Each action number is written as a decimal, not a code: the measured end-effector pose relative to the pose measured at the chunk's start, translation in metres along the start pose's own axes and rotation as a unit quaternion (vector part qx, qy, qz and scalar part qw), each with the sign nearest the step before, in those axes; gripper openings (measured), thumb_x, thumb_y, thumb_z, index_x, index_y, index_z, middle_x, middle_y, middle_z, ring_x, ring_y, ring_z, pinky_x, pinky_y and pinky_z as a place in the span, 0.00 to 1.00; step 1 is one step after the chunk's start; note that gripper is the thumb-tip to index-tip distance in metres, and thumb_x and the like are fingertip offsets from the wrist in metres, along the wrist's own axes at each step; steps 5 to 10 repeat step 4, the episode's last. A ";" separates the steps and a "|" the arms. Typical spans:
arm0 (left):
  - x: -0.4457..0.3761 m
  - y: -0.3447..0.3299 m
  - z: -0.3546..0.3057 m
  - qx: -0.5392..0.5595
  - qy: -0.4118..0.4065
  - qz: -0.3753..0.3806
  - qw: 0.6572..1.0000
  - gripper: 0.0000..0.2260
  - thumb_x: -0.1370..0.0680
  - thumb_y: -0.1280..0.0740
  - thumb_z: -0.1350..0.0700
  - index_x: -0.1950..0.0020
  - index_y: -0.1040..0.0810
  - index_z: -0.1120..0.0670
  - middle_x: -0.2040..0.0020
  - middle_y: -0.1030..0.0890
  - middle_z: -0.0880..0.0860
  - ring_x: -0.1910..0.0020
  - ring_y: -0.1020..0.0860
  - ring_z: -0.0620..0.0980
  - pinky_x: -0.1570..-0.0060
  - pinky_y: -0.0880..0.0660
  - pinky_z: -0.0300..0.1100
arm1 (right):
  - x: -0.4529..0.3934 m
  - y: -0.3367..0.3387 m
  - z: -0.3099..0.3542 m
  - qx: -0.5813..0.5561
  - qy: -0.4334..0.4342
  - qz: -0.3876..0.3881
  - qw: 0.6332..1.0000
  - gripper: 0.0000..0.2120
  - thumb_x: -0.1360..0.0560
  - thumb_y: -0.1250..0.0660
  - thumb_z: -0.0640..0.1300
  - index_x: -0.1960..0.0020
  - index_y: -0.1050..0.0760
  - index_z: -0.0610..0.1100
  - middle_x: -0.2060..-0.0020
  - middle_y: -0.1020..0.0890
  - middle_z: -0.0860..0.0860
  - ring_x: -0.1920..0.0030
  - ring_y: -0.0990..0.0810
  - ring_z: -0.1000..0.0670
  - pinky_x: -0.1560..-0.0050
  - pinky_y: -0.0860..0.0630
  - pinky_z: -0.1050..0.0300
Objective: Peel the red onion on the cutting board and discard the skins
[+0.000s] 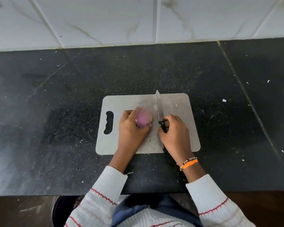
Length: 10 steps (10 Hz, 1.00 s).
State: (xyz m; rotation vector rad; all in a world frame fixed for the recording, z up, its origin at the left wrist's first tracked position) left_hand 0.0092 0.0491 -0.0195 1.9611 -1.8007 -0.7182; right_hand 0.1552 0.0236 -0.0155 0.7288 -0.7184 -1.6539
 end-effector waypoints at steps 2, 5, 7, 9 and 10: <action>0.001 -0.001 0.004 0.001 0.003 0.011 1.000 0.28 0.34 0.25 0.57 0.35 0.28 0.53 0.43 0.27 0.54 0.45 0.26 0.53 0.43 0.26 0.46 | -0.001 -0.001 -0.001 0.006 -0.007 -0.001 1.000 0.09 0.28 0.32 0.41 0.49 0.26 0.41 0.53 0.21 0.45 0.54 0.22 0.48 0.62 0.37 0.67; 0.002 0.005 0.002 -0.030 -0.008 -0.006 1.000 0.30 0.30 0.27 0.53 0.31 0.33 0.54 0.36 0.31 0.56 0.40 0.32 0.54 0.41 0.36 0.40 | -0.002 0.007 -0.001 -0.018 -0.009 -0.037 0.999 0.11 0.26 0.32 0.45 0.46 0.26 0.43 0.52 0.21 0.48 0.55 0.22 0.49 0.58 0.26 0.58; 0.002 0.005 0.002 -0.030 -0.008 -0.006 1.000 0.30 0.30 0.27 0.53 0.31 0.33 0.54 0.36 0.31 0.56 0.40 0.32 0.54 0.41 0.36 0.40 | -0.002 0.007 -0.001 -0.018 -0.009 -0.037 0.999 0.11 0.26 0.32 0.45 0.46 0.26 0.43 0.52 0.21 0.48 0.55 0.22 0.49 0.58 0.26 0.58; 0.002 0.005 0.002 -0.030 -0.008 -0.006 1.000 0.30 0.30 0.27 0.53 0.31 0.33 0.54 0.36 0.31 0.56 0.40 0.32 0.54 0.41 0.36 0.40 | -0.002 0.007 -0.001 -0.018 -0.009 -0.037 0.999 0.11 0.26 0.32 0.45 0.46 0.26 0.43 0.52 0.21 0.48 0.55 0.22 0.49 0.58 0.26 0.58; 0.002 0.005 0.002 -0.030 -0.008 -0.006 1.000 0.30 0.30 0.27 0.53 0.31 0.33 0.54 0.36 0.31 0.56 0.40 0.32 0.54 0.41 0.36 0.40 | -0.002 0.007 -0.001 -0.018 -0.009 -0.037 0.999 0.11 0.26 0.32 0.45 0.46 0.26 0.43 0.52 0.21 0.48 0.55 0.22 0.49 0.58 0.26 0.58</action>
Point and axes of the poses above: each hand's wrist, its own x-axis away from the middle knuckle, its own y-axis out of the back of the hand, z = x × y, the point moved 5 cm from there along -x, towards the middle knuckle
